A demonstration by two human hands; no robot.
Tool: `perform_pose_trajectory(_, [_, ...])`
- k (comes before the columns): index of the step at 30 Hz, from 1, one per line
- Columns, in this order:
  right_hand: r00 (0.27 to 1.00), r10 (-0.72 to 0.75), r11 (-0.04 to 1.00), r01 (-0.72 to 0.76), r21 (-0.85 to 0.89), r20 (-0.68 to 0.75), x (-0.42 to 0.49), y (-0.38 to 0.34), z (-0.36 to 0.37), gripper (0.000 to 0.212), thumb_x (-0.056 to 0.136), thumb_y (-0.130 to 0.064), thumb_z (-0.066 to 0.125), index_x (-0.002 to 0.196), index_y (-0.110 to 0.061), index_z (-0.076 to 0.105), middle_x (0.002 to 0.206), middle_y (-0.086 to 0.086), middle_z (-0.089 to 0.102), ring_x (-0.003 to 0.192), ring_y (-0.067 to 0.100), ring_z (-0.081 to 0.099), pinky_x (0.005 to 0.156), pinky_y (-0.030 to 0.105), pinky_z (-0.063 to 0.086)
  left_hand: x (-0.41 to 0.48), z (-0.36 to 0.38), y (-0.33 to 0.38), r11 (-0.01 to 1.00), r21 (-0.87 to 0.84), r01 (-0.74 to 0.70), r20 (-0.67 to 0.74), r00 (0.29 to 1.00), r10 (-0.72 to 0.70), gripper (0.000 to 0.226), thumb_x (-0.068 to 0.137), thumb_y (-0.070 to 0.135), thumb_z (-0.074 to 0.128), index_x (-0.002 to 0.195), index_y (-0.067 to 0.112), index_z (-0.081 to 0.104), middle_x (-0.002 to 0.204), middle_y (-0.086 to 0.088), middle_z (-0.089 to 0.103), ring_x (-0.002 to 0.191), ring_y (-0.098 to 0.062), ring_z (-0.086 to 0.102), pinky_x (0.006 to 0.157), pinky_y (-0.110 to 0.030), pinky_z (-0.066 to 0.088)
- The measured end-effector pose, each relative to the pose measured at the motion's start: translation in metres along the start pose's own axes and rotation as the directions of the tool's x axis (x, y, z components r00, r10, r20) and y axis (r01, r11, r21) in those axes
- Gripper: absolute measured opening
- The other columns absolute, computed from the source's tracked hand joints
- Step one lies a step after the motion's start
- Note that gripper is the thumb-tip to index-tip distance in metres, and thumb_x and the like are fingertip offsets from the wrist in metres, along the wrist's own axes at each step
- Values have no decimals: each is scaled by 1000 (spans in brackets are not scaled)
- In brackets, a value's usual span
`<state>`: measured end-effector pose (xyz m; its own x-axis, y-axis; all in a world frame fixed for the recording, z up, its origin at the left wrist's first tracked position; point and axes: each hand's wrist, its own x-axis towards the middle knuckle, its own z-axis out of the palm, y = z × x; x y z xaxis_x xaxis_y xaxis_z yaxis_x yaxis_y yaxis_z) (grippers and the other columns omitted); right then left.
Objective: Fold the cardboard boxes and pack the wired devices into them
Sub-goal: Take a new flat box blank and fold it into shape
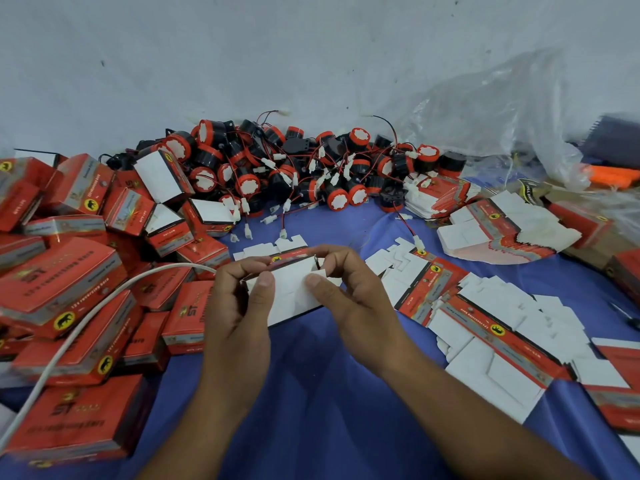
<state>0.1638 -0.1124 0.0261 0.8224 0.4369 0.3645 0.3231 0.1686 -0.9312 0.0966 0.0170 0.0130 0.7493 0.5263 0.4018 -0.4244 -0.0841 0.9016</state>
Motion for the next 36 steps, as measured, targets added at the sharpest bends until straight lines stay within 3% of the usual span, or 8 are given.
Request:
perform_pose_trajectory(7, [998,27,999,-26,25,-50,-3,4,6,10,86,-20,56,82,-17,47,122,1,64,99,7,57,82,30,47,-2,3,1,998,5,-60,-24,998,60,13,94,24,53,105,28,60,113,14,65,106,-2,61,80,-12,49])
perform_pose_trajectory(12, [995,28,1000,-28,-4,-98,-8,7,12,12,88,-25,53,79,-27,46,109,-8,67,92,13,57,78,31,49,-7,9,5,983,106,-150,-63,986,157,14,97,17,52,106,25,58,107,20,65,101,3,60,78,-6,45])
perform_pose_trajectory(18, [983,47,999,-49,-6,-176,-11,9,18,7,86,-30,55,79,-32,54,98,-12,67,85,1,58,74,23,51,-13,13,3,960,193,-200,-101,970,223,14,98,14,50,110,14,56,106,18,61,102,4,58,82,-6,43])
perform_pose_trajectory(22, [998,57,987,-55,149,-7,0,8,8,7,86,-22,66,92,-22,61,117,-4,68,99,9,61,89,31,51,-5,4,1,986,86,-145,-99,983,153,11,98,19,51,107,20,59,111,14,64,105,-1,59,85,-12,47])
perform_pose_trajectory(25, [965,187,945,-228,234,184,10,6,-13,42,81,-27,75,120,-40,64,133,-6,62,121,12,56,103,31,47,-1,-2,0,997,-53,-53,-15,999,52,12,92,29,55,101,24,62,118,0,66,117,-20,59,96,-37,47])
perform_pose_trajectory(27, [908,217,937,-297,185,358,13,3,-30,60,82,-30,79,135,-45,56,141,-5,57,130,14,53,111,33,43,1,-4,1,997,-71,-24,73,997,29,11,92,26,55,98,27,64,118,-2,65,119,-24,58,98,-43,44])
perform_pose_trajectory(32, [895,201,968,-243,59,397,14,2,-48,75,81,-39,82,146,-25,49,142,8,57,131,34,54,112,53,43,0,-4,7,981,151,-124,272,959,79,36,92,42,49,123,26,55,124,11,62,118,-8,57,95,-21,45])
perform_pose_trajectory(36, [927,101,978,-26,-207,362,17,5,-56,58,88,-26,76,141,-32,53,134,-4,59,123,18,60,95,36,56,5,-9,4,839,426,-338,401,902,160,48,96,39,50,140,21,43,140,11,46,132,0,42,102,-8,34])
